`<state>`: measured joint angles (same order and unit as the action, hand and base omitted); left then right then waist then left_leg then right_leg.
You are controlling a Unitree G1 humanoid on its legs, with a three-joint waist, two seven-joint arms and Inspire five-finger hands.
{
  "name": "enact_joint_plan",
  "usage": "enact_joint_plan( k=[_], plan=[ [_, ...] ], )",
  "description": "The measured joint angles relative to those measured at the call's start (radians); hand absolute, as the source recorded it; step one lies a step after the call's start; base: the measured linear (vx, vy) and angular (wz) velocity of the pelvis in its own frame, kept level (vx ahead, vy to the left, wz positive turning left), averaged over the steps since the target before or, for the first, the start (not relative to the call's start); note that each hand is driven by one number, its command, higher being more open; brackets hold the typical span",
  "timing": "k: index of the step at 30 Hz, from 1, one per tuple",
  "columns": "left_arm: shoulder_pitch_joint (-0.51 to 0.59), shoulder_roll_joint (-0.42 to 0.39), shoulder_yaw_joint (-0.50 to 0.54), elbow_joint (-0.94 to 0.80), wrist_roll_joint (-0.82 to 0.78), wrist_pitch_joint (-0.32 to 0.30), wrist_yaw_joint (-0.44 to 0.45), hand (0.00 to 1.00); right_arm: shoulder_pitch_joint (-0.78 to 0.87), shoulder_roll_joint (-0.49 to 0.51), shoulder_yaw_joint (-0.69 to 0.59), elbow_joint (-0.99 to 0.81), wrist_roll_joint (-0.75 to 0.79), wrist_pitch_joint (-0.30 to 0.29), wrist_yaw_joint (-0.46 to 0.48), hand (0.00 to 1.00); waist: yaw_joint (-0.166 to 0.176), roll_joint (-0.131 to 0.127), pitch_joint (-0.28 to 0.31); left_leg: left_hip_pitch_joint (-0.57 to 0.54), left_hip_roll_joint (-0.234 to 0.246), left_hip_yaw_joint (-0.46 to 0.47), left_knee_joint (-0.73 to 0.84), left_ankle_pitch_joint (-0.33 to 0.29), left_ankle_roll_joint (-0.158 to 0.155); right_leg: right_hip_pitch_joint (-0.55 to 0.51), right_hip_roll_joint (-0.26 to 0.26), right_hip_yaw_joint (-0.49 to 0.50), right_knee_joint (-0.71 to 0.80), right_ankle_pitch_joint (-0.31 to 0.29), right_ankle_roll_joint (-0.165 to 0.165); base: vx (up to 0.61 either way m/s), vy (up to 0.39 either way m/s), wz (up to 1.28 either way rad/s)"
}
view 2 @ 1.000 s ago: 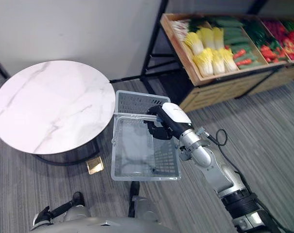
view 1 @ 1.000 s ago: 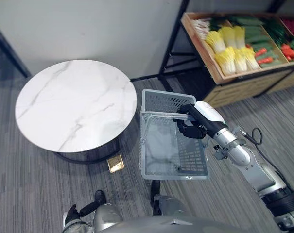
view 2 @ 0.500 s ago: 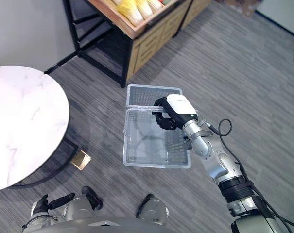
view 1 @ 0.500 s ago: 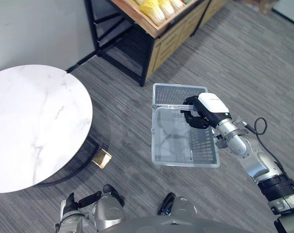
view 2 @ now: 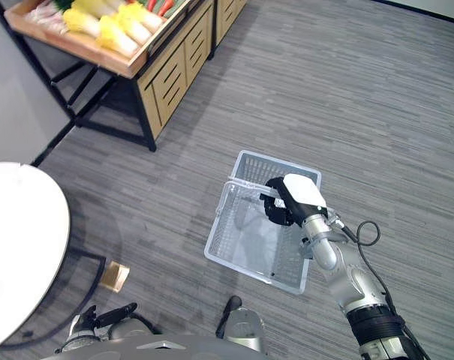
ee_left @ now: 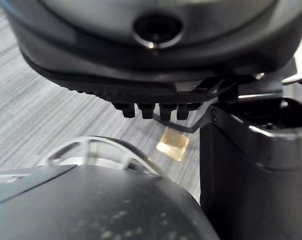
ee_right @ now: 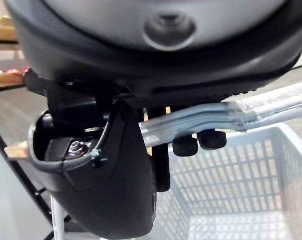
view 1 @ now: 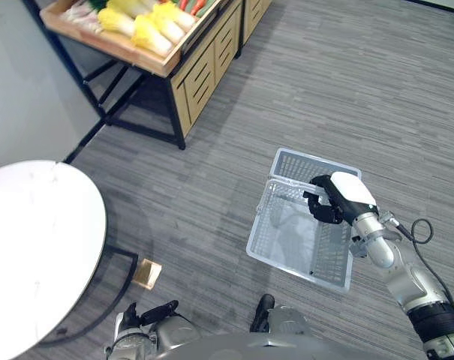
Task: Pick vegetable in the basket
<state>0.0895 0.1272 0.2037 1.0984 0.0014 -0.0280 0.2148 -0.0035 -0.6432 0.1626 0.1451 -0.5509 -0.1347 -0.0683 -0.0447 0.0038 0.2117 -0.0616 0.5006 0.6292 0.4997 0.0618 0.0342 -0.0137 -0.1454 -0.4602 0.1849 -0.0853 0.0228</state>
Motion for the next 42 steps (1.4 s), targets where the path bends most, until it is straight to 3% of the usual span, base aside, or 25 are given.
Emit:
enact_joint_plan(
  k=[1,2,3,4,5,7,10,13,16,21,24,25,26,27,28,29,30,33,36,37,38,39,40,41,42],
  plan=[
    [0.0,-0.004,0.0,0.001,0.0,-0.005,0.001,1.0,-0.003,0.005,0.007,0.0,0.0,-0.001,-0.002,0.0,0.006,-0.002,0.0,-0.013,-0.023,-0.088,0.023,-0.053,-0.032,-0.002,0.001,0.032,-0.004,0.0,0.0,-0.06,-0.088,-1.21],
    [-0.002,-0.016,-0.003,0.001,0.001,-0.014,-0.002,1.0,-0.014,0.023,0.009,0.0,0.0,0.0,-0.005,0.0,0.008,0.009,-0.003,-0.038,-0.108,-0.237,0.034,-0.17,-0.078,-0.01,0.001,0.093,-0.017,0.003,-0.007,-0.01,0.008,-1.28],
    [-0.001,-0.029,-0.002,0.0,0.0,-0.018,-0.002,1.0,-0.015,0.026,0.013,0.001,0.0,0.0,-0.008,0.0,0.012,0.018,-0.006,-0.061,-0.187,-0.347,0.015,-0.231,-0.086,-0.019,0.009,0.145,-0.03,0.007,-0.013,0.0,0.021,-1.25],
    [0.001,-0.034,-0.001,-0.002,-0.001,-0.018,-0.002,1.0,-0.015,0.025,0.016,0.004,0.0,0.0,-0.008,0.0,0.017,0.022,-0.007,-0.068,-0.222,-0.382,-0.011,-0.242,-0.086,-0.023,0.012,0.164,-0.033,0.007,-0.014,0.02,0.009,-1.21],
    [0.004,-0.04,-0.001,-0.01,-0.007,-0.019,-0.004,1.0,-0.015,0.025,0.019,0.012,0.001,0.0,-0.008,0.0,0.023,0.027,-0.007,-0.083,-0.271,-0.424,-0.09,-0.247,-0.092,-0.034,0.023,0.201,-0.033,0.01,-0.017,0.01,0.017,-0.99],
    [0.003,-0.049,-0.002,-0.015,-0.016,-0.021,-0.01,1.0,-0.015,0.023,0.02,0.015,0.002,0.0,-0.008,0.0,0.025,0.047,-0.004,-0.106,-0.289,-0.469,-0.209,-0.236,-0.106,-0.044,0.048,0.225,-0.031,0.012,-0.019,0.04,0.075,-0.99],
    [0.009,-0.057,-0.002,-0.017,-0.038,-0.02,-0.015,1.0,-0.011,0.02,0.029,0.03,0.001,0.001,-0.008,0.0,0.039,0.067,-0.011,-0.073,-0.316,-0.54,-0.318,-0.105,-0.148,-0.048,0.069,0.292,-0.025,0.023,0.008,0.14,0.164,-0.97],
    [0.009,-0.036,-0.009,-0.016,-0.034,-0.018,-0.017,1.0,-0.008,0.012,0.026,0.039,-0.005,0.001,-0.008,0.0,0.017,0.036,-0.012,-0.07,-0.368,-0.515,-0.311,-0.095,-0.13,-0.028,0.021,0.322,-0.096,0.068,0.072,0.23,0.23,-0.32],
    [0.009,-0.032,-0.038,-0.016,-0.034,-0.014,-0.013,1.0,0.002,0.011,0.022,0.039,-0.031,0.0,-0.008,0.0,0.02,0.035,-0.013,-0.053,-0.405,-0.509,-0.328,-0.101,-0.12,-0.002,-0.012,0.321,-0.134,0.08,0.092,0.19,0.15,0.05],
    [0.0,-0.027,-0.054,-0.019,-0.033,-0.014,-0.014,1.0,0.009,0.024,0.022,0.039,-0.032,-0.003,-0.008,0.0,0.069,0.021,-0.011,-0.056,-0.423,-0.468,-0.335,-0.14,-0.101,-0.031,-0.034,0.354,-0.136,0.073,0.12,0.07,0.063,-0.18],
    [-0.001,-0.005,-0.079,-0.021,-0.034,-0.019,-0.014,1.0,0.031,0.072,-0.012,0.039,-0.035,0.002,-0.008,0.0,0.064,-0.011,0.004,-0.08,-0.457,-0.461,-0.222,-0.247,-0.073,-0.072,-0.083,0.357,0.03,-0.037,0.135,0.05,0.102,0.0],
    [-0.001,-0.002,-0.084,-0.019,-0.034,-0.019,-0.014,1.0,0.032,0.078,-0.014,0.04,-0.038,0.008,-0.008,0.0,0.064,-0.015,0.007,-0.068,-0.456,-0.464,-0.217,-0.262,-0.069,-0.09,-0.085,0.359,0.099,-0.05,0.125,0.07,0.12,-0.01],
    [0.0,-0.001,-0.091,-0.019,-0.034,-0.019,-0.012,1.0,0.03,0.091,-0.014,0.04,-0.071,0.018,-0.008,0.0,0.067,-0.016,0.008,-0.058,-0.455,-0.458,-0.198,-0.285,-0.059,-0.183,-0.1,0.353,0.302,-0.044,0.065,0.09,0.097,-0.08],
    [0.001,0.005,-0.092,-0.019,-0.033,-0.017,-0.012,1.0,0.03,0.103,-0.014,0.04,-0.074,0.023,-0.008,0.0,0.067,-0.024,0.015,-0.029,-0.457,-0.454,-0.194,-0.299,-0.048,-0.244,-0.116,0.347,0.463,0.005,-0.03,0.07,0.109,-0.05],
    [0.002,0.01,-0.092,-0.019,-0.033,-0.016,-0.012,1.0,0.03,0.107,-0.013,0.041,-0.075,0.025,-0.008,0.0,0.066,-0.028,0.022,-0.009,-0.458,-0.458,-0.194,-0.302,-0.038,-0.261,-0.123,0.345,0.526,0.038,-0.074,0.21,0.164,0.1],
    [0.004,0.017,-0.091,-0.022,-0.034,-0.015,-0.012,1.0,0.03,0.11,-0.014,0.04,-0.076,0.025,-0.008,0.0,0.065,-0.033,0.038,0.045,-0.462,-0.475,-0.193,-0.317,-0.023,-0.3,-0.136,0.35,0.647,0.111,-0.073,0.25,0.152,0.16],
    [0.011,0.029,-0.092,-0.029,-0.034,-0.012,-0.011,1.0,0.029,0.117,-0.014,0.04,-0.086,0.025,-0.008,0.0,0.065,-0.044,0.05,0.077,-0.464,-0.483,-0.192,-0.332,-0.011,-0.332,-0.133,0.351,0.713,0.05,-0.037,0.29,0.172,0.21],
    [0.01,0.044,-0.09,-0.027,-0.034,-0.009,-0.012,1.0,0.021,0.142,-0.033,0.036,-0.11,0.02,-0.021,0.0,0.062,-0.07,0.048,0.123,-0.474,-0.504,-0.232,-0.344,-0.003,-0.369,-0.105,0.259,0.543,-0.017,-0.026,0.29,0.086,0.33],
    [0.01,0.028,-0.089,-0.029,-0.033,-0.007,-0.012,1.0,0.006,0.141,-0.051,0.036,-0.109,0.02,-0.028,0.0,0.051,-0.051,0.059,0.167,-0.478,-0.53,-0.286,-0.346,-0.008,-0.37,-0.052,0.237,0.237,0.023,0.025,0.34,0.01,0.32],
    [0.013,0.027,-0.089,-0.029,-0.031,-0.007,-0.012,1.0,-0.004,0.141,-0.056,0.036,-0.109,0.02,-0.028,0.0,0.044,-0.046,0.061,0.192,-0.478,-0.545,-0.314,-0.35,-0.02,-0.367,-0.025,0.248,0.077,0.059,0.071,0.51,-0.077,0.54],
    [0.022,0.021,-0.088,-0.03,-0.029,-0.004,-0.013,1.0,-0.009,0.142,-0.061,0.036,-0.109,0.018,-0.03,0.0,0.039,-0.034,0.067,0.239,-0.478,-0.562,-0.349,-0.366,-0.048,-0.367,-0.008,0.247,-0.093,0.113,0.075,0.63,-0.144,0.72],
    [0.028,0.022,-0.082,-0.031,-0.029,-0.002,-0.012,1.0,0.001,0.142,-0.061,0.036,-0.109,0.018,-0.03,0.0,0.034,-0.036,0.064,0.269,-0.478,-0.583,-0.355,-0.385,-0.081,-0.365,-0.008,0.248,-0.121,0.122,0.07,0.6,-0.206,0.8],
    [0.032,0.024,-0.073,-0.034,-0.029,0.001,-0.011,1.0,0.015,0.142,-0.064,0.037,-0.109,0.018,-0.03,0.0,0.03,-0.033,0.062,0.292,-0.468,-0.603,-0.352,-0.404,-0.109,-0.363,-0.006,0.258,-0.1,0.193,0.029,0.66,-0.27,0.88],
    [0.032,0.023,-0.067,-0.039,-0.029,0.008,-0.011,1.0,0.033,0.145,-0.073,0.037,-0.109,0.021,-0.03,0.0,0.024,-0.009,0.048,0.294,-0.433,-0.634,-0.331,-0.417,-0.125,-0.379,0.001,0.243,-0.03,0.284,0.003,0.71,-0.313,0.69],
    [0.033,0.007,-0.068,-0.037,-0.029,0.008,-0.01,1.0,0.034,0.145,-0.075,0.038,-0.109,0.023,-0.027,0.0,0.027,0.026,0.032,0.276,-0.397,-0.643,-0.298,-0.415,-0.129,-0.399,0.027,0.217,0.031,0.25,-0.014,0.61,-0.271,0.42]
  ],
)
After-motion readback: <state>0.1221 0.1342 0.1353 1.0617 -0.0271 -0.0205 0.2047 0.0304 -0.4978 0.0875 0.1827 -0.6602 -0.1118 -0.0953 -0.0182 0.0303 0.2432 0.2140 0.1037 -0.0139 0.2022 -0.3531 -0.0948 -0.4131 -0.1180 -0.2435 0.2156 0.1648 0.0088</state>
